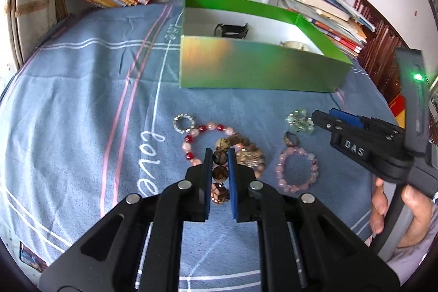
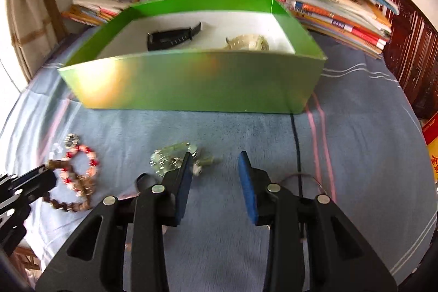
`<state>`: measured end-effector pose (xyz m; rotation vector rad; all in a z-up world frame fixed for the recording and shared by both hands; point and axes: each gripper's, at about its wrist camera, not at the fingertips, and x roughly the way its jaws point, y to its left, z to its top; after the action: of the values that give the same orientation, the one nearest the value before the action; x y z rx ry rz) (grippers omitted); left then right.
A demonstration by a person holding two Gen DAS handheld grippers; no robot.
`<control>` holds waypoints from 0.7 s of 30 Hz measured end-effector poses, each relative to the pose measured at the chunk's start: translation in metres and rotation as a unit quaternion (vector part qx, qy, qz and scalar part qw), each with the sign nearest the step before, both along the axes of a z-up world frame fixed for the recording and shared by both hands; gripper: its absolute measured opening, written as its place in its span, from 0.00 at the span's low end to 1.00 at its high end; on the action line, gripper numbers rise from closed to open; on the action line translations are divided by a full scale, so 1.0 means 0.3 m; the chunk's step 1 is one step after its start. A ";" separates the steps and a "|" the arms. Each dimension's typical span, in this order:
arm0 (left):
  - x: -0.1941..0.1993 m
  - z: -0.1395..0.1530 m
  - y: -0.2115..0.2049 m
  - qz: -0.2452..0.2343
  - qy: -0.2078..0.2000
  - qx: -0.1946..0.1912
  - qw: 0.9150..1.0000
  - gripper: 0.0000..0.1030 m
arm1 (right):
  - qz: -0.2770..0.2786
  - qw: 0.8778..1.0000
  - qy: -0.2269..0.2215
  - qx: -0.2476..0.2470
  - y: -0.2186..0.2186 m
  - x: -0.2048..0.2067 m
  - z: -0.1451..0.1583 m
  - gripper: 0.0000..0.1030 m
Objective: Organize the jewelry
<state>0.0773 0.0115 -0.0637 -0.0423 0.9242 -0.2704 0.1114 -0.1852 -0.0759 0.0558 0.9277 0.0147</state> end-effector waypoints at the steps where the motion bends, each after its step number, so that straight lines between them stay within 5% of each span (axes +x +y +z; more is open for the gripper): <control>1: 0.002 -0.005 0.005 0.002 0.002 0.000 1.000 0.11 | 0.005 1.000 -0.001 0.005 0.001 0.005 -0.004 0.34; 2: 0.006 -0.010 0.014 0.006 0.003 0.001 1.000 0.11 | 0.011 1.000 0.010 0.003 0.007 0.008 -0.014 0.32; 5: 0.008 -0.016 0.027 0.011 0.005 0.000 1.000 0.11 | 0.023 1.000 0.008 -0.004 0.024 -0.018 -0.021 0.05; 7: 0.004 -0.018 0.037 0.013 0.005 -0.001 1.000 0.11 | 0.030 0.999 0.012 0.010 0.020 -0.037 -0.022 0.01; 19: -0.012 -0.014 0.059 0.023 0.007 0.000 1.000 0.11 | 0.003 1.000 -0.022 0.021 -0.030 -0.096 0.057 0.01; 21: -0.012 -0.019 0.046 0.019 0.009 0.002 1.000 0.11 | -0.002 0.999 -0.012 0.031 -0.031 -0.068 0.039 0.10</control>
<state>0.0736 0.0254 -0.0694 -0.0588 0.9417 -0.2338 0.0911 -0.1946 -0.0641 0.1149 0.9029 0.0401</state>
